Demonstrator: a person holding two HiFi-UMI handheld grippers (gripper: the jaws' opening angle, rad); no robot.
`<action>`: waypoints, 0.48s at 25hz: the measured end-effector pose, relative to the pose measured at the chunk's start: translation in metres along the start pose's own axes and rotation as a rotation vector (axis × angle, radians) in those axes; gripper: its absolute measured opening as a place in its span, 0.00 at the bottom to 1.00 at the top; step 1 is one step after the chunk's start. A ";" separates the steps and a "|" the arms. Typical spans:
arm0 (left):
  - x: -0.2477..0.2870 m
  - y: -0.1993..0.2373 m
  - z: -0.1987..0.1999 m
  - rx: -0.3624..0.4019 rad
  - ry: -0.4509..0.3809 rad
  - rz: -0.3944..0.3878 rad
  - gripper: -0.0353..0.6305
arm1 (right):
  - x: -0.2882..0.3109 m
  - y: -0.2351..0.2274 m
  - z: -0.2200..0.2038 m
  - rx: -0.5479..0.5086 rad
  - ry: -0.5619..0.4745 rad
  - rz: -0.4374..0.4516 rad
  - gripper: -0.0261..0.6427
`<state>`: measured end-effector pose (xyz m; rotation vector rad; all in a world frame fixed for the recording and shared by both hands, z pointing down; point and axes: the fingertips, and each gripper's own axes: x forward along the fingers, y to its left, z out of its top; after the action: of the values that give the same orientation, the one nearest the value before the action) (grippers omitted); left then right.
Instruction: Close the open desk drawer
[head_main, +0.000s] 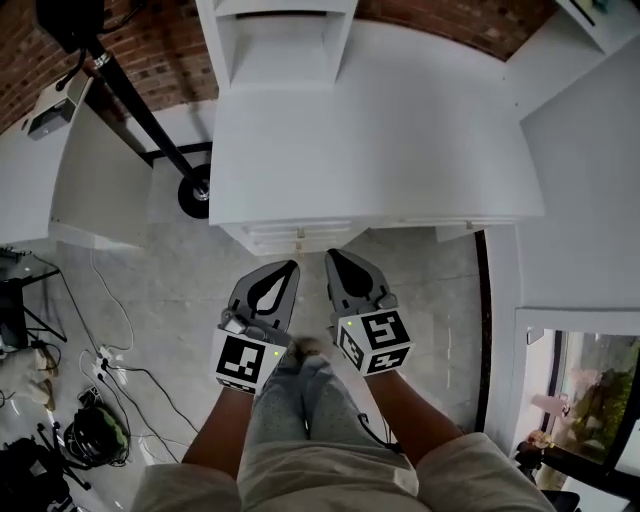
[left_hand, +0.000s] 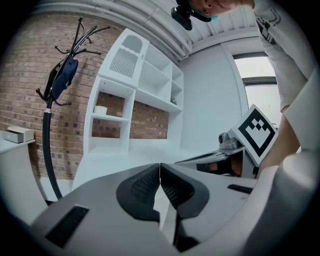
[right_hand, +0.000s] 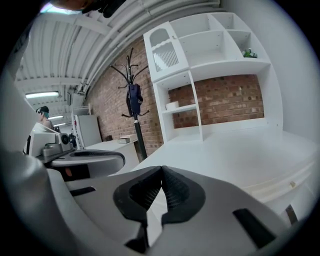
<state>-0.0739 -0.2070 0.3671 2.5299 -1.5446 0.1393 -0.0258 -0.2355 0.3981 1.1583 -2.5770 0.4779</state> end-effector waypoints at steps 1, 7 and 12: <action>-0.005 -0.004 0.008 0.005 0.000 0.004 0.08 | -0.009 0.001 0.007 0.007 -0.014 -0.001 0.08; -0.036 -0.023 0.048 0.020 -0.025 0.038 0.08 | -0.059 0.013 0.052 -0.001 -0.093 0.001 0.08; -0.063 -0.038 0.075 0.009 0.002 0.073 0.08 | -0.104 0.031 0.079 -0.050 -0.140 0.013 0.08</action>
<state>-0.0694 -0.1497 0.2790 2.4803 -1.6400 0.1589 0.0086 -0.1786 0.2815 1.1977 -2.6998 0.3441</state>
